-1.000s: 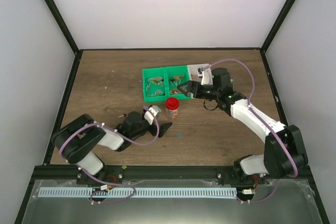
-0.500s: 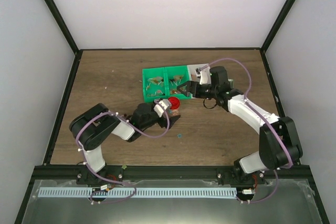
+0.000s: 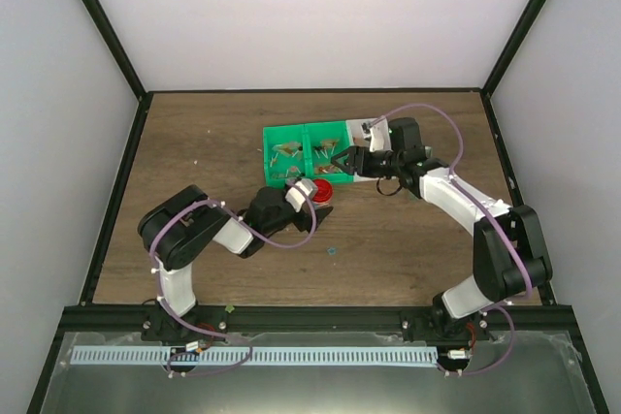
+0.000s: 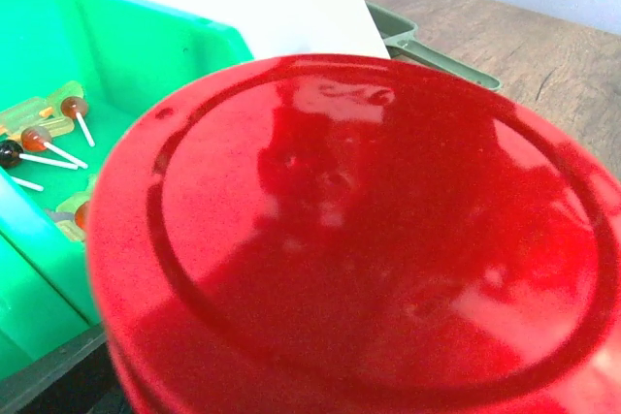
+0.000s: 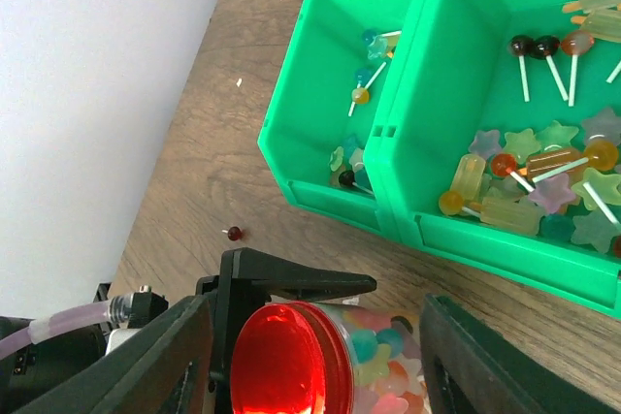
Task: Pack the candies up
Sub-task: Screw the bottle lid onto the packing bottle.
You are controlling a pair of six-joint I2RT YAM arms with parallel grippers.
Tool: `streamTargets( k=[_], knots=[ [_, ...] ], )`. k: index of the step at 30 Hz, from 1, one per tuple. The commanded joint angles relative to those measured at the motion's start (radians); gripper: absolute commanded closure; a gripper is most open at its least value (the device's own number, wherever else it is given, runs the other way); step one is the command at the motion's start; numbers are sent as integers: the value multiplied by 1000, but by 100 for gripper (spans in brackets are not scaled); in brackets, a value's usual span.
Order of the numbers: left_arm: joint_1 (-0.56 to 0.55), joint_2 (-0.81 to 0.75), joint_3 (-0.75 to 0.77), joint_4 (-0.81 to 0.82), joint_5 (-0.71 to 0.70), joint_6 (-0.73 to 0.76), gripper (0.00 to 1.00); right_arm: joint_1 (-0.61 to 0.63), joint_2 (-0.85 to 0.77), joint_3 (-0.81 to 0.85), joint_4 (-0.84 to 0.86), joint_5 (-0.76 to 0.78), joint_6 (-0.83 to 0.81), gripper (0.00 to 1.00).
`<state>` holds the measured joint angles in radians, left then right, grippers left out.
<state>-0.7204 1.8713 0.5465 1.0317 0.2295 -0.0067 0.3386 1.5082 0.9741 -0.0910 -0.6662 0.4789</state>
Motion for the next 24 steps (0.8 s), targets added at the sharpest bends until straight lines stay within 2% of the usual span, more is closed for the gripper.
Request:
streamTargets(
  k=[1, 7, 13, 24],
  knots=[
    [3, 14, 24, 35, 16, -13, 14, -10, -13, 24, -16, -25, -18, 41],
    [4, 14, 23, 17, 11, -22, 23, -9, -3, 17, -13, -45, -8, 46],
    [5, 22, 21, 22, 26, -43, 39, -11, 15, 17, -16, -75, -2, 54],
    [4, 38, 26, 2, 36, -24, 38, 18, 87, 6, -51, -116, -68, 64]
  ],
)
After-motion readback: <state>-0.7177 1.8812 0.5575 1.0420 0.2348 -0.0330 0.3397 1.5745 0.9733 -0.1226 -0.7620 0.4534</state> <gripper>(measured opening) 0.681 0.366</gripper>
